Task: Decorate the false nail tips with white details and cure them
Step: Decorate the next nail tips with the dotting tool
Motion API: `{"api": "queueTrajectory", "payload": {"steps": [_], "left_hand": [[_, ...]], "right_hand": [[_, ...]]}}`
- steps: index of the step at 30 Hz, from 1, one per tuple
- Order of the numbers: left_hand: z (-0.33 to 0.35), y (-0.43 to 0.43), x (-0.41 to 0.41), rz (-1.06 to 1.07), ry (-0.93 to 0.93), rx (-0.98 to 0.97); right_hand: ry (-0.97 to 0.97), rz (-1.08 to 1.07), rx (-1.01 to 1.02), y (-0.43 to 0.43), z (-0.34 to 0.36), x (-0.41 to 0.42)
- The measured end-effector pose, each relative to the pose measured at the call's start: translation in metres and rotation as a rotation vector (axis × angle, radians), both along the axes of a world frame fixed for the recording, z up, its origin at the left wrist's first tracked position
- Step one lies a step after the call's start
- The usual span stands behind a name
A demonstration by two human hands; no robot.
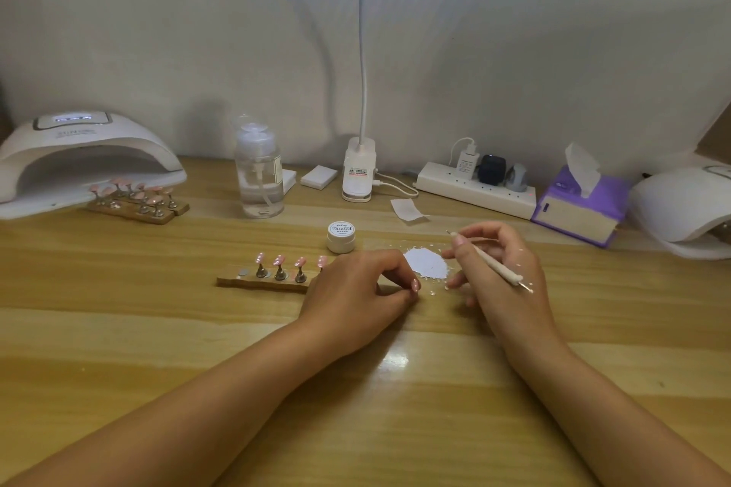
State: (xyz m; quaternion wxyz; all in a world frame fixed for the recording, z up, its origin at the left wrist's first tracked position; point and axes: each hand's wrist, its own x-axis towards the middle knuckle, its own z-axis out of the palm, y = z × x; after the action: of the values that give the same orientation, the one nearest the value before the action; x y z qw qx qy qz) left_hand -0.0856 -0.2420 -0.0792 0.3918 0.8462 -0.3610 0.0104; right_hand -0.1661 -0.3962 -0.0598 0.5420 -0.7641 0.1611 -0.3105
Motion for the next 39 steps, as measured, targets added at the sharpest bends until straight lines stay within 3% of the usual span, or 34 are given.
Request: {"api": "queueTrajectory", "payload": {"steps": [6, 39], "left_hand": [[0.002, 0.000, -0.001, -0.002, -0.006, 0.004], [0.001, 0.001, 0.000, -0.006, -0.001, -0.005]], "right_hand": [[0.048, 0.053, 0.312, 0.015, 0.000, -0.002], [0.094, 0.063, 0.223, 0.021, -0.004, -0.001]]}}
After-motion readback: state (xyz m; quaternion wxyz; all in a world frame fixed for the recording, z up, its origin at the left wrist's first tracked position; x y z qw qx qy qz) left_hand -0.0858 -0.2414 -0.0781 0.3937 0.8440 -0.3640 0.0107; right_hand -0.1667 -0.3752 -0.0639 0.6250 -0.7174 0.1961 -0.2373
